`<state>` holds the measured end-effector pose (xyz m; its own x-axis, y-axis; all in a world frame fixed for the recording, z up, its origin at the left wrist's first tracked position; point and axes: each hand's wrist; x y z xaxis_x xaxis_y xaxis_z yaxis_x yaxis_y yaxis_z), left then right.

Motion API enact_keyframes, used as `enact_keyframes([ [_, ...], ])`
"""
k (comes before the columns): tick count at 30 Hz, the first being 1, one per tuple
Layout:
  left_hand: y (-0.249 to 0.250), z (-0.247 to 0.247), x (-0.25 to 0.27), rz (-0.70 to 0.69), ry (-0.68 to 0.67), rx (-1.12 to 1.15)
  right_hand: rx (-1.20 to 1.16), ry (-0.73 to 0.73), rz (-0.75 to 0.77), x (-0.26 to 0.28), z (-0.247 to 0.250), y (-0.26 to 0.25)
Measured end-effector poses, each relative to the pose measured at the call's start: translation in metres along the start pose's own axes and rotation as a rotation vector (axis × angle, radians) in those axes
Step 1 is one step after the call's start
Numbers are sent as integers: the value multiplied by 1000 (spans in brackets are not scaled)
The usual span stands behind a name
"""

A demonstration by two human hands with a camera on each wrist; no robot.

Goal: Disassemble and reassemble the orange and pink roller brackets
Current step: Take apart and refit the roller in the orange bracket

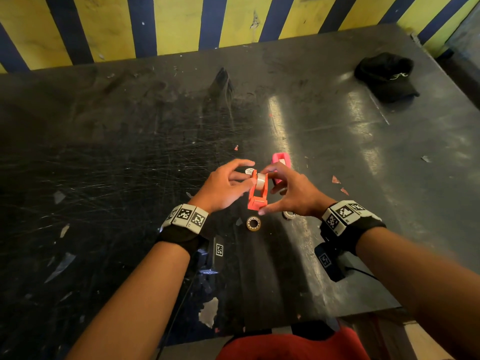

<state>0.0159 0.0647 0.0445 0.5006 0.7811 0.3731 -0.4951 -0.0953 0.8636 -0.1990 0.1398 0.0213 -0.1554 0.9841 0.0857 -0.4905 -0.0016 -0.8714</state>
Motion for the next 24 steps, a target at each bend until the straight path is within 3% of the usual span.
enact_keyframes([
  [9,7,-11,-3,-105,74,-257,21,-7,-6,2,-5,2],
  [17,5,-16,-6,-86,109,-282,-55,-24,-32,6,-6,8],
  [24,7,-17,-7,-70,52,-236,-80,-21,-51,7,-5,10],
])
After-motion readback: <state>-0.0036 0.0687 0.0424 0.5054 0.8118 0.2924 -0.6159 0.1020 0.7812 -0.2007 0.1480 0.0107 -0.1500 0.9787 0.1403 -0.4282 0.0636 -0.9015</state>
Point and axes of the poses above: each hand's wrist, its own x-axis away from the middle knuckle, its own z-axis out of the back of the hand, y = z × x, and after that the axes turned 7 degrees about z, right-handed
